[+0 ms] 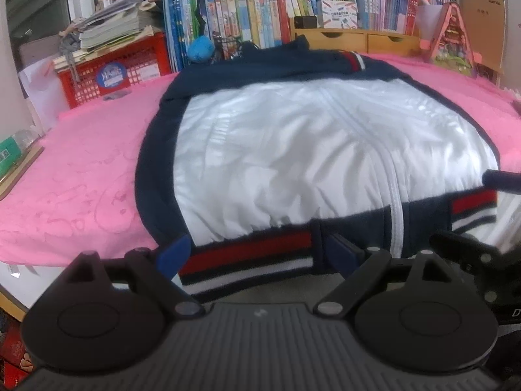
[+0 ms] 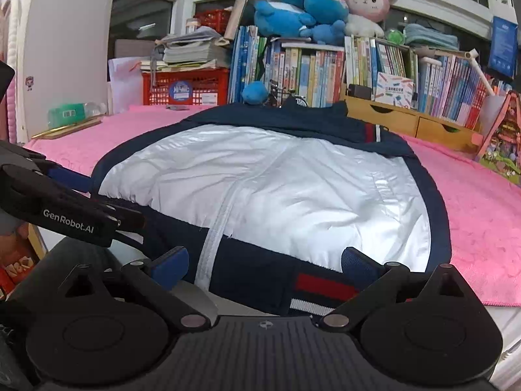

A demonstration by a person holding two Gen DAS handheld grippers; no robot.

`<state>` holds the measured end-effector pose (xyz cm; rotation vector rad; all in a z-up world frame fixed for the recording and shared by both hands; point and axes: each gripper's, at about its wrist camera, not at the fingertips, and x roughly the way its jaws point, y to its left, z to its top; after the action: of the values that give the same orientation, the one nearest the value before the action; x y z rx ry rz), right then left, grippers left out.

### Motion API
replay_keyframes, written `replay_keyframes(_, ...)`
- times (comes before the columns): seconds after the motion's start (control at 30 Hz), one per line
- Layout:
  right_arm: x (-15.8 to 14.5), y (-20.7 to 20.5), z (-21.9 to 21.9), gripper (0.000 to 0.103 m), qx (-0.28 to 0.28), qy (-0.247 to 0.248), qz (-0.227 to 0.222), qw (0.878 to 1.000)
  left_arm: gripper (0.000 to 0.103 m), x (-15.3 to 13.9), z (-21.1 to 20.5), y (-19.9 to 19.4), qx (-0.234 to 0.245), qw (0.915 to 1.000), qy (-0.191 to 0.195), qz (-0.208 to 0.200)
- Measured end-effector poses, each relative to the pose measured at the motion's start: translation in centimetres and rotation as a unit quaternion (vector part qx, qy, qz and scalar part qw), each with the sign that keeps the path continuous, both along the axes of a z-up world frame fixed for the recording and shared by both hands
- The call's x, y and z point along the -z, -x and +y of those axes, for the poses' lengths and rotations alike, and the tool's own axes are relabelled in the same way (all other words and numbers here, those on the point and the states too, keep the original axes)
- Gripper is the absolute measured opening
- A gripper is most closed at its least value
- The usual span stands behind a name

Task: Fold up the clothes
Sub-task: 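Pull both tools back above the jacket, then grasp the striped hem band with both tools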

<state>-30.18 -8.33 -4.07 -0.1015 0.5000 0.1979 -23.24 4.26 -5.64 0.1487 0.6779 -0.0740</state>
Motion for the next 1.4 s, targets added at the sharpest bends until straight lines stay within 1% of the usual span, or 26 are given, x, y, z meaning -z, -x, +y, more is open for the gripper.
replay_keyframes(0.53,0.2,-0.3,-0.2,0.102,0.003,-0.004,0.006,1.0,0.091,0.5,0.2,-0.2,0.004,0.9997,0.013,0.02)
replay_keyframes(0.6,0.1,-0.2,-0.5,0.102,0.009,-0.002,0.0,1.0,0.091,0.2,1.3,-0.3,0.005,0.9994,0.029,0.016)
replay_keyframes(0.67,-0.1,0.0,-1.6,0.102,0.021,0.007,-0.012,1.0,0.091,-0.4,3.3,-0.4,0.006,0.9984,0.055,0.008)
replay_keyframes(0.73,-0.3,0.0,-3.3,0.102,0.04,0.014,-0.011,0.999,0.091,-0.8,5.4,-0.6,0.007,0.9964,0.085,0.004)
replay_keyframes(0.8,-0.5,0.2,-5.6,0.102,0.064,0.004,-0.003,0.998,0.091,-1.0,7.8,-0.7,0.008,0.9913,0.131,0.007)
replay_keyframes(0.83,-0.4,0.2,-6.8,0.102,0.074,-0.012,0.003,0.997,0.092,-1.0,9.0,-0.6,0.011,0.9877,0.155,0.009)
replay_keyframes(0.9,-0.1,0.2,-9.7,0.1,0.087,-0.068,0.022,0.994,0.092,-0.4,10.7,-0.7,0.01,0.9804,0.197,0.012)
replay_keyframes(0.97,0.6,0.1,-12.4,0.096,0.096,-0.13,0.044,0.986,0.092,0.4,12.2,-0.7,0.007,0.9716,0.236,0.016)
replay_keyframes(1.0,1.0,0.0,-13.4,0.093,0.1,-0.158,0.055,0.981,0.092,0.8,13.0,-0.7,0.005,0.9667,0.255,0.018)
replay_keyframes(1.07,2.0,-0.4,-14.8,0.087,0.105,-0.195,0.07,0.973,0.092,1.6,13.8,-1.1,0.006,0.9555,0.294,0.018)
replay_keyframes(1.17,2.8,-1.2,-15.4,0.086,0.1,-0.216,0.078,0.968,0.092,2.8,14.8,-1.8,0.008,0.9356,0.352,0.018)
replay_keyframes(1.2,3.0,-1.5,-15.5,0.086,0.096,-0.22,0.079,0.968,0.092,3.1,14.7,-2.2,0.005,0.9362,0.351,0.023)
replay_keyframes(1.27,3.1,-2.0,-15.5,0.086,0.088,-0.221,0.081,0.968,0.092,3.6,14.1,-3.1,0.004,0.9449,0.325,0.038)
replay_keyframes(1.3,3.2,-2.3,-15.5,0.086,0.085,-0.22,0.082,0.968,0.092,3.9,13.9,-3.5,0.007,0.9462,0.32,0.047)
replay_keyframes(1.4,3.3,-3.1,-15.6,0.086,0.073,-0.221,0.083,0.969,0.094,4.9,13.7,-4.4,0.013,0.9399,0.336,0.063)
